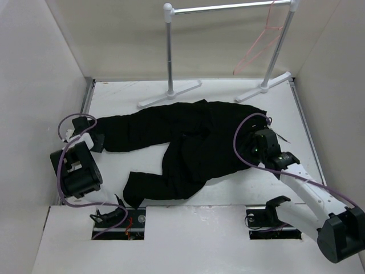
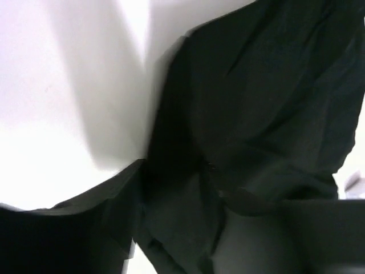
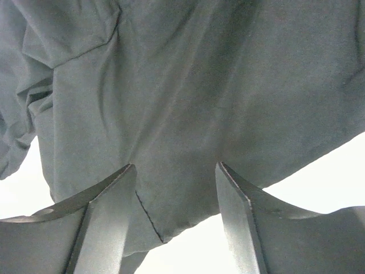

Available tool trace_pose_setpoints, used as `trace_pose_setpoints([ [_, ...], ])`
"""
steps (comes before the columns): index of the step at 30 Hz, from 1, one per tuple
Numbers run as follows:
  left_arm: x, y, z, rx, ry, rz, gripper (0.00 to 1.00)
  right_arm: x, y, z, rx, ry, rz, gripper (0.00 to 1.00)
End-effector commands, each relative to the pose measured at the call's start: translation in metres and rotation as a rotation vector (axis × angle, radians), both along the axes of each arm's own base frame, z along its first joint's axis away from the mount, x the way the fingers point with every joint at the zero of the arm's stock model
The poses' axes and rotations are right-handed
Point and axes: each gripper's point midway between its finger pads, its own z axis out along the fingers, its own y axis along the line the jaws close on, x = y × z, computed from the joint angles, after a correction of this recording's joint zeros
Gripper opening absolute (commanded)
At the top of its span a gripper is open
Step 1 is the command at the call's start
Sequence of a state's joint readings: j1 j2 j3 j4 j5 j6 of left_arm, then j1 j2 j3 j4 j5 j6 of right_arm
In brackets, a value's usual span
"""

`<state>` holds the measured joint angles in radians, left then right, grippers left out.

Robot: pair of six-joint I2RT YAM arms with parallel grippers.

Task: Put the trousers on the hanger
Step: Flatten out the trousers at the center of the board.

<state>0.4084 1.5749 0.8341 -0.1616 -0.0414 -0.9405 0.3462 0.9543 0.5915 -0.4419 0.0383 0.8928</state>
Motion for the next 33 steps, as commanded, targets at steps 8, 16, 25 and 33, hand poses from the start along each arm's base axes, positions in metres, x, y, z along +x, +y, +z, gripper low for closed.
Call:
trace_pose_setpoints([
  [8, 0.111, -0.037, 0.161, 0.105, -0.341, -0.184, 0.02, 0.007, 0.001, 0.001, 0.022, -0.037, 0.016, 0.66],
  [16, 0.135, -0.112, 0.309, 0.242, -0.550, -0.383, 0.04, 0.024, 0.008, 0.004, 0.039, -0.054, 0.022, 0.69],
  [25, 0.095, 0.011, 0.184, 0.224, -0.258, -0.126, 0.08, 0.032, 0.012, 0.013, 0.038, -0.059, 0.033, 0.70],
  [33, 0.040, 0.037, 0.127, 0.172, -0.082, -0.034, 0.50, 0.034, 0.019, 0.019, 0.042, -0.061, 0.077, 0.70],
])
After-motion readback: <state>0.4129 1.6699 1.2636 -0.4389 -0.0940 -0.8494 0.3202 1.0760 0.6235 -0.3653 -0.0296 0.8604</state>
